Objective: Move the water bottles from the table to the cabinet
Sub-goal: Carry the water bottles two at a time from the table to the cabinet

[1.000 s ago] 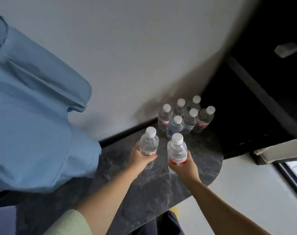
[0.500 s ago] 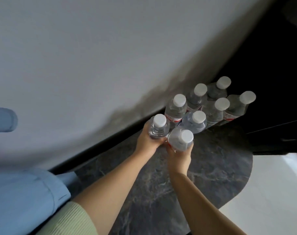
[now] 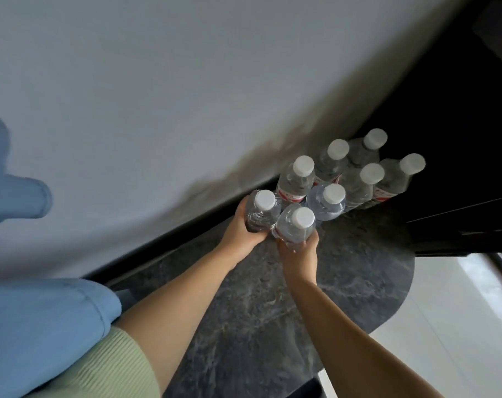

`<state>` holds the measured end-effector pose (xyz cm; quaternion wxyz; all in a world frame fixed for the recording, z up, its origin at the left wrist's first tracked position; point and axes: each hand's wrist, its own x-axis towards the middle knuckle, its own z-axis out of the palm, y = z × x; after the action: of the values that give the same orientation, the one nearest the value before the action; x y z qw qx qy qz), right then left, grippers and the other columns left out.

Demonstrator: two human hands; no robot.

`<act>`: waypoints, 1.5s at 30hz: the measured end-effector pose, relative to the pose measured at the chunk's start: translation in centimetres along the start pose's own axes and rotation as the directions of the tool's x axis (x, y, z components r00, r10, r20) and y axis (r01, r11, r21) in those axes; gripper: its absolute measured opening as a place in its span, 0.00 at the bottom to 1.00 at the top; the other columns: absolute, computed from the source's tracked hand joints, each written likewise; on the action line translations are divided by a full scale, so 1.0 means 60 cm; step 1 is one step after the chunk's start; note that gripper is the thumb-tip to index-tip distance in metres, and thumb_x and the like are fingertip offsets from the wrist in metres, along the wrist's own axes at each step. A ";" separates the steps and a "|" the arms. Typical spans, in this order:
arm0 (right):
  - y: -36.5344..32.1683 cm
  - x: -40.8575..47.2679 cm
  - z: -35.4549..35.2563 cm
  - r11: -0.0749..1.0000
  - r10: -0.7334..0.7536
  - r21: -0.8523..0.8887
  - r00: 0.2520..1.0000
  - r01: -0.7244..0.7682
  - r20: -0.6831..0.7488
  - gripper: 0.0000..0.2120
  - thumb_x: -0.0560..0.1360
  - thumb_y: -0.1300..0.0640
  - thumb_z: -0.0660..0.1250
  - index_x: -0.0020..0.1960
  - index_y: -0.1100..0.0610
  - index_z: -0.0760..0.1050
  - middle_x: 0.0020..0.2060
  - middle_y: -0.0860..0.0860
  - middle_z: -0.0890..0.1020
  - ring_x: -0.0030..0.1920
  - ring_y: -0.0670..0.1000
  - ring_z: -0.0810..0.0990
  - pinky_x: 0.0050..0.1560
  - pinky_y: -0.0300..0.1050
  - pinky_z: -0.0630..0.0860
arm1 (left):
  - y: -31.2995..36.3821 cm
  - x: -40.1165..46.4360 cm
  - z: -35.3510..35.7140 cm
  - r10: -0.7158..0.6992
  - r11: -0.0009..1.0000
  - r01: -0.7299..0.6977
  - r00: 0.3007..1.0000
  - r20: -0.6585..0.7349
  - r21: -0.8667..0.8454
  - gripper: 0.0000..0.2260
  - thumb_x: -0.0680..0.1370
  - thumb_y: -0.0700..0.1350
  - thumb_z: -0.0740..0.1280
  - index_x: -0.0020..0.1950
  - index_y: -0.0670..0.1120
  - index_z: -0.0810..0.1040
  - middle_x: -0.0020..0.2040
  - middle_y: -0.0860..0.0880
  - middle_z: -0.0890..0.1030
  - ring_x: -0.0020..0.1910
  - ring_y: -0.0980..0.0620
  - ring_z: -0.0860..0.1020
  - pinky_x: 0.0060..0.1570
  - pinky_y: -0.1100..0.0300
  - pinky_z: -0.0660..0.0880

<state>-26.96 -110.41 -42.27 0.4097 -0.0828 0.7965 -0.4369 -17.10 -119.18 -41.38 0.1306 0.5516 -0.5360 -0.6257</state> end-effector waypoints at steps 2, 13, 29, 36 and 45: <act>0.000 -0.009 -0.015 0.999 0.030 -0.042 0.999 -0.028 0.042 0.33 0.71 0.58 0.73 0.71 0.52 0.61 0.55 0.46 0.76 0.53 0.50 0.77 0.48 0.44 0.72 | 0.004 -0.022 -0.003 -0.049 0.998 0.049 0.999 0.000 0.029 0.39 0.73 0.34 0.71 0.78 0.50 0.56 0.67 0.54 0.72 0.65 0.58 0.70 0.54 0.75 0.68; -0.075 -0.067 -0.125 0.936 -0.001 -0.342 0.970 0.088 0.245 0.39 0.73 0.58 0.72 0.77 0.56 0.54 0.71 0.54 0.69 0.67 0.55 0.71 0.54 0.42 0.67 | 0.081 -0.128 0.021 -0.145 0.971 0.172 0.976 -0.160 0.165 0.30 0.77 0.34 0.62 0.77 0.49 0.58 0.71 0.45 0.70 0.53 0.54 0.69 0.44 0.60 0.72; -0.259 -0.143 -0.278 0.391 -0.089 -0.768 0.851 0.507 0.517 0.24 0.73 0.45 0.64 0.64 0.57 0.71 0.61 0.58 0.77 0.61 0.60 0.76 0.59 0.55 0.76 | 0.254 -0.319 0.068 0.120 0.782 0.010 0.979 -0.167 0.623 0.29 0.75 0.54 0.67 0.73 0.49 0.62 0.68 0.45 0.72 0.64 0.44 0.73 0.59 0.46 0.74; -0.283 -0.223 -0.270 0.185 -0.121 -0.780 0.801 0.598 0.586 0.23 0.80 0.47 0.56 0.71 0.56 0.67 0.68 0.57 0.72 0.68 0.60 0.71 0.65 0.55 0.70 | 0.252 -0.419 0.035 0.129 0.617 0.101 0.965 -0.227 0.780 0.28 0.79 0.54 0.61 0.76 0.50 0.57 0.71 0.44 0.67 0.69 0.42 0.67 0.65 0.45 0.68; -0.279 -0.407 -0.221 -0.043 -0.241 -0.672 0.645 0.739 0.725 0.22 0.81 0.44 0.52 0.69 0.54 0.69 0.67 0.57 0.71 0.68 0.60 0.71 0.68 0.57 0.68 | 0.224 -0.595 -0.046 0.176 0.632 0.212 0.898 -0.404 0.745 0.24 0.81 0.60 0.53 0.70 0.46 0.66 0.66 0.43 0.72 0.65 0.41 0.71 0.60 0.46 0.70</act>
<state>-24.46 -100.21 -11.56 0.2181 -0.6914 0.6852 0.0698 -7.79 -98.94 -10.29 -0.0076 0.6853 -0.7018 -0.1942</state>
